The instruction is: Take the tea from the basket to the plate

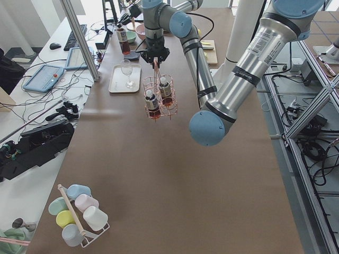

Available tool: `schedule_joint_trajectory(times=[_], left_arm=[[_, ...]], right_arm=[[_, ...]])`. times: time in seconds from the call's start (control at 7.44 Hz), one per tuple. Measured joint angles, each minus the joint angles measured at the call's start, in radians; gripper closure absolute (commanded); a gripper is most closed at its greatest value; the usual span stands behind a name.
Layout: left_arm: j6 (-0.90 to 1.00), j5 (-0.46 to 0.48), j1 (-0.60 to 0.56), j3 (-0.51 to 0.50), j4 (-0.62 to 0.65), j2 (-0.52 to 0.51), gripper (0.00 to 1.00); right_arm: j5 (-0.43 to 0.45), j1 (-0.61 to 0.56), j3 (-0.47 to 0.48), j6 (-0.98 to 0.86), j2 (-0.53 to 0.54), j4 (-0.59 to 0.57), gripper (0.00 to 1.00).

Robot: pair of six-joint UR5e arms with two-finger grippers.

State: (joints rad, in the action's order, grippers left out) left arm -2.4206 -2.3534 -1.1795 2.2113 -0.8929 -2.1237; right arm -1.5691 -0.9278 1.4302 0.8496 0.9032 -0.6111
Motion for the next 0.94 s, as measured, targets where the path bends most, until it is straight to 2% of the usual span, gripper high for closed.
schedule_joint_trajectory(times=[0.4, 0.94], left_arm=[[0.354, 0.006, -0.110, 0.008, 0.030, 0.155, 1.00], [0.749, 0.024, -0.268, -0.092, 0.074, 0.228, 1.00]], right_arm=[[0.095, 0.031, -0.099, 0.066, -0.044, 0.055, 1.00], [0.255, 0.140, -0.130, 0.104, -0.049, 0.075, 1.00]])
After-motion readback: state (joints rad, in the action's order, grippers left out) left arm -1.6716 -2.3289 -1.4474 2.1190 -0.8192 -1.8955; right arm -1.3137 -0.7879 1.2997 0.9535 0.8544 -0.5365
